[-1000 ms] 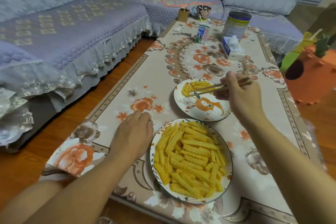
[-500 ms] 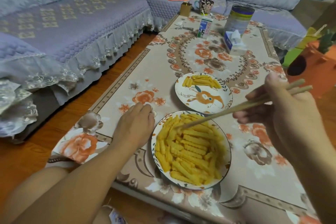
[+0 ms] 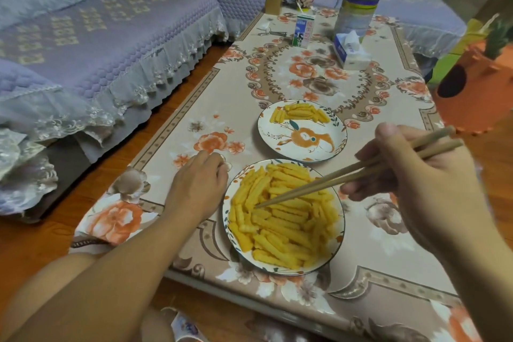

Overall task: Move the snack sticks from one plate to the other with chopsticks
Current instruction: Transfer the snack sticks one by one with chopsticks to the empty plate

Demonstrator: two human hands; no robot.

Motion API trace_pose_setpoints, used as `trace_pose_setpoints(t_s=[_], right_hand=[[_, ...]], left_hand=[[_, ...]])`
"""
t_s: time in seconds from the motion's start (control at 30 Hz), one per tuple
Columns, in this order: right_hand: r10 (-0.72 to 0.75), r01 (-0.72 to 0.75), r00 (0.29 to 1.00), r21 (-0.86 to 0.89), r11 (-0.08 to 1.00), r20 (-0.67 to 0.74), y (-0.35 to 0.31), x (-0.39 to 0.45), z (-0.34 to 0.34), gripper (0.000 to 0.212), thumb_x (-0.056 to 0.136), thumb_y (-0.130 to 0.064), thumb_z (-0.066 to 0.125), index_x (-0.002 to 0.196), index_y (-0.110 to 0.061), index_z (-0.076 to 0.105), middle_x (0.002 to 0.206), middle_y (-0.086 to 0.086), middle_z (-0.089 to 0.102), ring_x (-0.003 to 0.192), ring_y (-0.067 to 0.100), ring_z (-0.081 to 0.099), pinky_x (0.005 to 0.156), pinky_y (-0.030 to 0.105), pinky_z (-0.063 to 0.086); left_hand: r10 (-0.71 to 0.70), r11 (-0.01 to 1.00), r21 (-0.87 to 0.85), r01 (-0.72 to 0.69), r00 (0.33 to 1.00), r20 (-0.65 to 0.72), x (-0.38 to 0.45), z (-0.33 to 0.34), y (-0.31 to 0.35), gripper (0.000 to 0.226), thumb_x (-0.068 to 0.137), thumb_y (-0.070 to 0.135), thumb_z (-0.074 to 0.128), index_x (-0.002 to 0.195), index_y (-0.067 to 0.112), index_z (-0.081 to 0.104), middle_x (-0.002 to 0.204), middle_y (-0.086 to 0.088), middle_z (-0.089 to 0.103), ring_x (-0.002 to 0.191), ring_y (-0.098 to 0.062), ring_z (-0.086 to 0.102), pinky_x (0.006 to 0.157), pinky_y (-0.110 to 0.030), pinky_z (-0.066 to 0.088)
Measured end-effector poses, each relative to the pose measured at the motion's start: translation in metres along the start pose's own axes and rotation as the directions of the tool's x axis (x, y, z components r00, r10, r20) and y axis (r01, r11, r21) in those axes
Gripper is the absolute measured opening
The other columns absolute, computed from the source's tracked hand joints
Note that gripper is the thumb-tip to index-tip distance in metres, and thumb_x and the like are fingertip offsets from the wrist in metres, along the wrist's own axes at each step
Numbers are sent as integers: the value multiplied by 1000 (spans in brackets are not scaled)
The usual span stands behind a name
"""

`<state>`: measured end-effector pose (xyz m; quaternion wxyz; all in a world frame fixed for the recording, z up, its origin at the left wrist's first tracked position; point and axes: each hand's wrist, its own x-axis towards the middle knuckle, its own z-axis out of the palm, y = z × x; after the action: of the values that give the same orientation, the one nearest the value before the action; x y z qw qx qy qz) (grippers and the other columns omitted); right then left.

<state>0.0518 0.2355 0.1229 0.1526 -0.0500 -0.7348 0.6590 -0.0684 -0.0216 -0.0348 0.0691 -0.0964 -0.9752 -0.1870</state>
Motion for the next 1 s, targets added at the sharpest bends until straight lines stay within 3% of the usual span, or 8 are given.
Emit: trace_pose_setpoints(t_s=[0.17,0.27,0.43,0.6,0.77,1.0], right_hand=[[-80,71,974,-50,996,-213,8,19,-24,36,108,-26,49,83,-5,66,68,16,72,59,36,73,58,41,64],[-51,57,938,6,998,-343,26,40,-35,34,109,-28,49,87,-9,67,70,7,74,67,33,75,68,43,65],[-43,6,937,-106,994,-347,59,90,-27,33,109,-30,48,91,-14,70,81,9,75,77,30,76,81,52,63],[-141,44,943,-307,951,-303,72,128,-5,32,106,-31,51,79,-26,68,76,10,74,68,25,75,76,55,61],[-179,48,937,-394,918,-301,76,129,0,41,101,-49,48,73,-25,66,68,4,73,65,25,74,71,55,60],[-207,63,910,-375,925,-360,67,114,-11,34,107,-31,50,86,-11,68,69,3,70,57,15,71,60,36,62]], left_hand=[[4,1000,10,-4,1000,0,-1,1,-2,26,104,37,38,109,25,61,104,3,55,93,-23,56,75,-42,50],[14,1000,12,-14,1000,-5,0,2,-3,24,104,36,39,108,25,60,102,3,55,92,-23,56,74,-42,50],[18,1000,21,-18,1000,-8,1,4,-4,23,104,36,38,106,26,58,101,4,55,91,-22,55,74,-41,49],[29,999,18,-29,999,-21,2,6,-5,20,104,36,39,106,27,57,99,6,55,90,-21,55,72,-40,49],[43,999,14,-42,999,-34,2,7,-6,20,104,36,40,105,28,58,99,7,55,89,-20,54,70,-39,48],[48,999,14,-47,998,-35,3,9,-9,19,104,34,41,106,26,59,100,5,56,89,-20,56,71,-39,49]])
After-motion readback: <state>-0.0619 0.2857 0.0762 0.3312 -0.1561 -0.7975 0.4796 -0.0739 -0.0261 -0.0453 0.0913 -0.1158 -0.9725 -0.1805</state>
